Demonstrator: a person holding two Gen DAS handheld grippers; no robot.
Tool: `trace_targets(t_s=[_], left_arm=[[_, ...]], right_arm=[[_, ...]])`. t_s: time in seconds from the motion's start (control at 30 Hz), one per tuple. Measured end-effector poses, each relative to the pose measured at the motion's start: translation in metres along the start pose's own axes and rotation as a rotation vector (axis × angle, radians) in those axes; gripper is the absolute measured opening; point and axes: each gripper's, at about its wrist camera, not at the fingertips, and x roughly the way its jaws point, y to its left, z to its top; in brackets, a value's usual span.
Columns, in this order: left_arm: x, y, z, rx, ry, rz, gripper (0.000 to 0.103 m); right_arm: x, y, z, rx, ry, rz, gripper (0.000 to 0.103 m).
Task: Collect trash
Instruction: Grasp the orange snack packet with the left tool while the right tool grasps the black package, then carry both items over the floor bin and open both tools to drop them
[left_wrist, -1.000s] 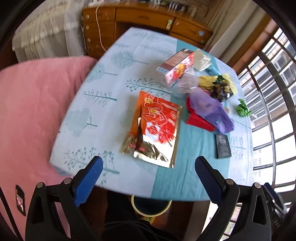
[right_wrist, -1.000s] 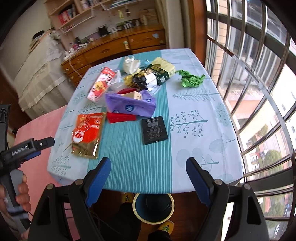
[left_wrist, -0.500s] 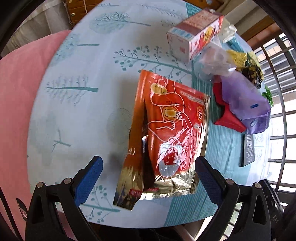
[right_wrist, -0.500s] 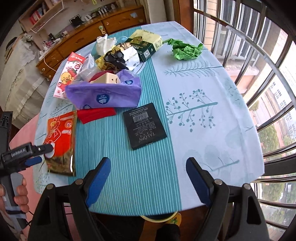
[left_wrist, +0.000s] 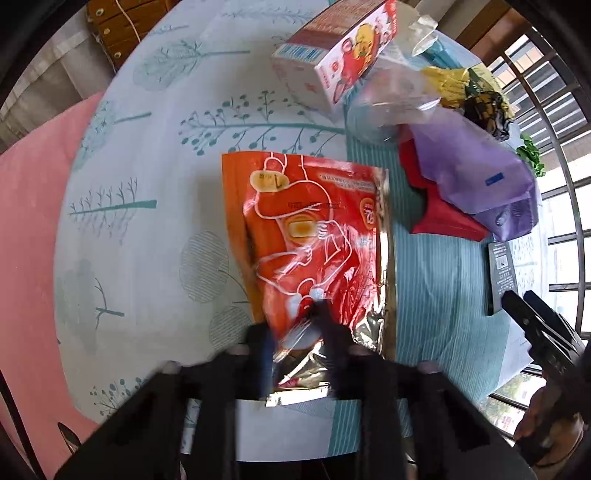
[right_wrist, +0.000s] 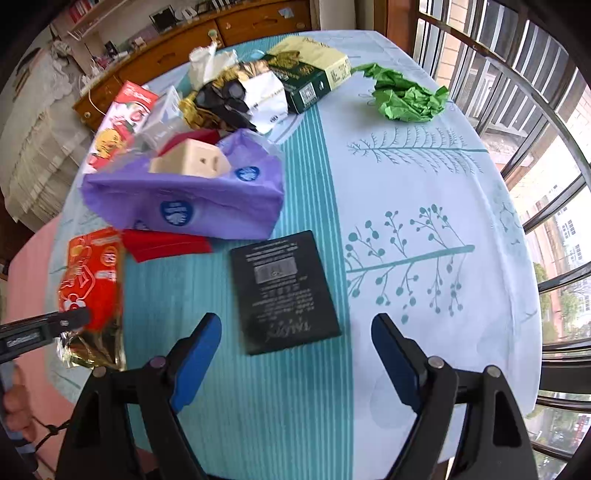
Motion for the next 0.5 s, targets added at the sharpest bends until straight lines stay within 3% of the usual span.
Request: trace_targets(t_s=[0.23,0.4,0.43,0.47,0.5], left_arm=[[-0.029,-0.013,-0.005,0.008,-0.057,-0.037,0.003],[-0.049,-0.019,-0.009,0.026,-0.095,-0.053,0.002],[-0.055,-0.022,-0.014,0.033,-0.103,-0.056,0.002],[-0.058,-0.026,-0.014,0.038,-0.107,-0.057,0.002],[-0.062,-0.032,-0.015,0.046,-0.112,-0.060,0.002]], right_arm=[[0.011,0.005,-0.002,-0.069,0.026,-0.008,0.085],[0.016,0.021,-0.007,-0.178,0.035,-0.078,0.083],[0.015,0.022,-0.008,-0.184,0.034,-0.078,0.076],[0.012,0.022,-0.009,-0.182,0.024,-0.077,0.060],[0.009,0.023,-0.010,-0.178,0.016,-0.075,0.061]])
